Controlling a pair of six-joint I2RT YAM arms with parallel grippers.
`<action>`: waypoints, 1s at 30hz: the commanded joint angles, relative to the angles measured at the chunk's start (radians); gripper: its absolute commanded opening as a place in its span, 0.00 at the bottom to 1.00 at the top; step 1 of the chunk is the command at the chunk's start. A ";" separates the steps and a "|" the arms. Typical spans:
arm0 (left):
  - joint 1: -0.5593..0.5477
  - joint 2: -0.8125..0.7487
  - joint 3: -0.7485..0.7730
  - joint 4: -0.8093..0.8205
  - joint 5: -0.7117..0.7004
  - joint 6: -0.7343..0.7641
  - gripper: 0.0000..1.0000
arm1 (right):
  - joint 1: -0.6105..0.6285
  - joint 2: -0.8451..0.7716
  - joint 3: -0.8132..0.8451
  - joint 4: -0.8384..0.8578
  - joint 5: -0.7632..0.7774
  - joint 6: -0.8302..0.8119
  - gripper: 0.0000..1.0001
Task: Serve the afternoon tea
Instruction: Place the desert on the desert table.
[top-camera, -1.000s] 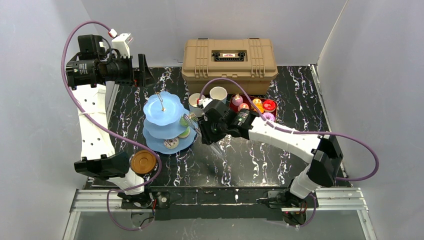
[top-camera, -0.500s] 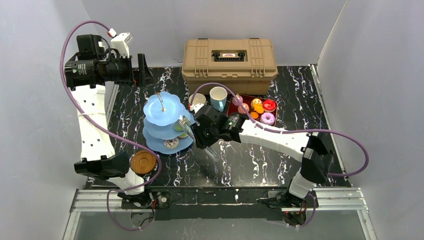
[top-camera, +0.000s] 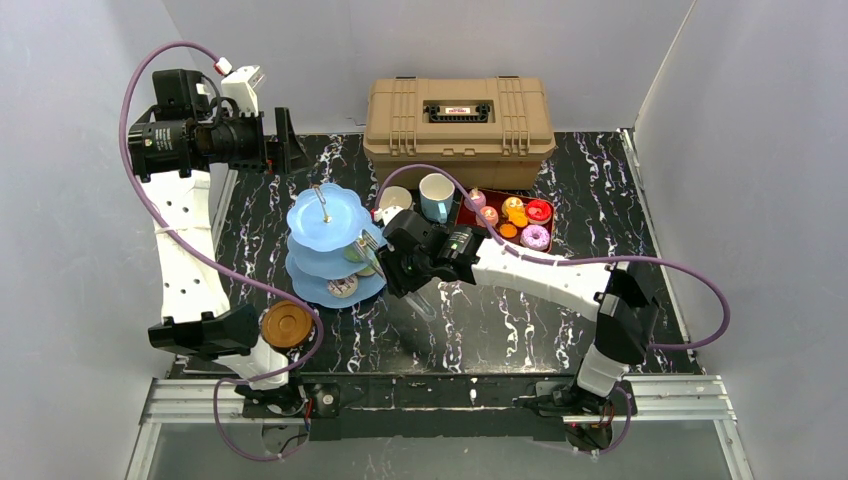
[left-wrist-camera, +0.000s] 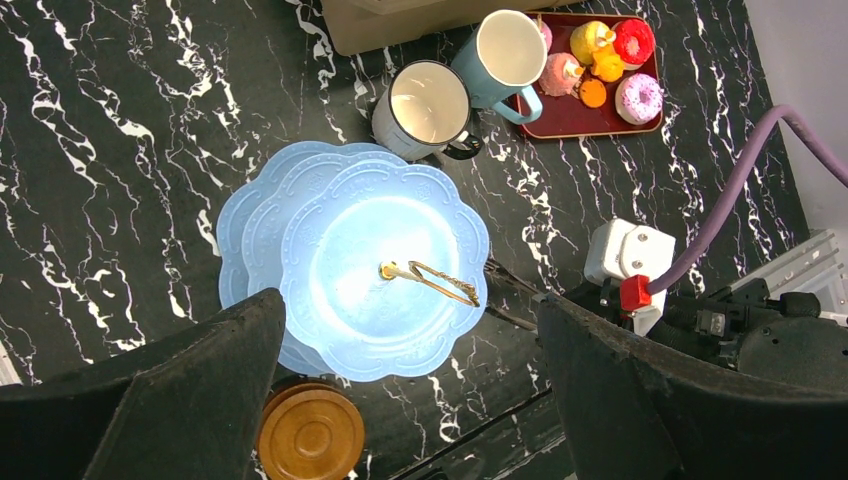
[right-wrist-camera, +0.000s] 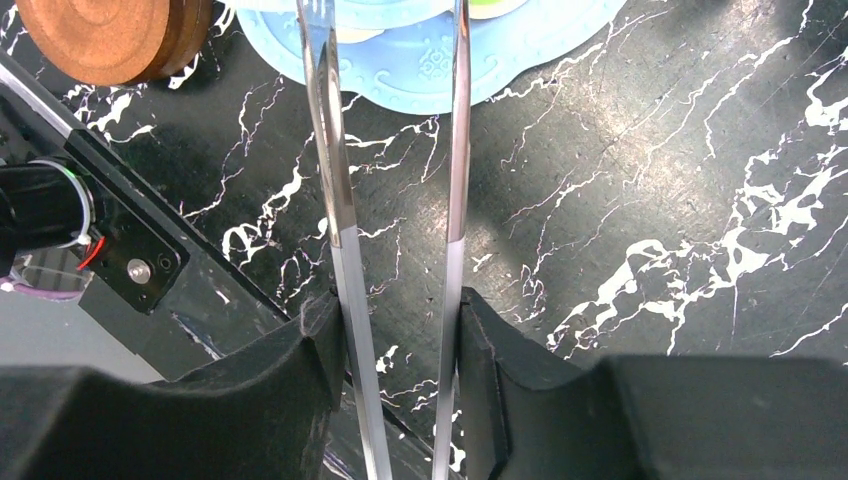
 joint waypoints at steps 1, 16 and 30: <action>0.006 -0.041 -0.002 -0.023 0.018 0.009 0.95 | 0.003 -0.019 0.044 0.027 0.015 -0.003 0.50; 0.008 -0.044 -0.010 -0.023 0.031 0.021 0.95 | -0.017 -0.110 0.025 0.015 0.074 0.017 0.56; 0.010 -0.037 0.005 -0.019 0.034 0.014 0.95 | -0.086 -0.234 -0.053 0.025 0.014 0.048 0.56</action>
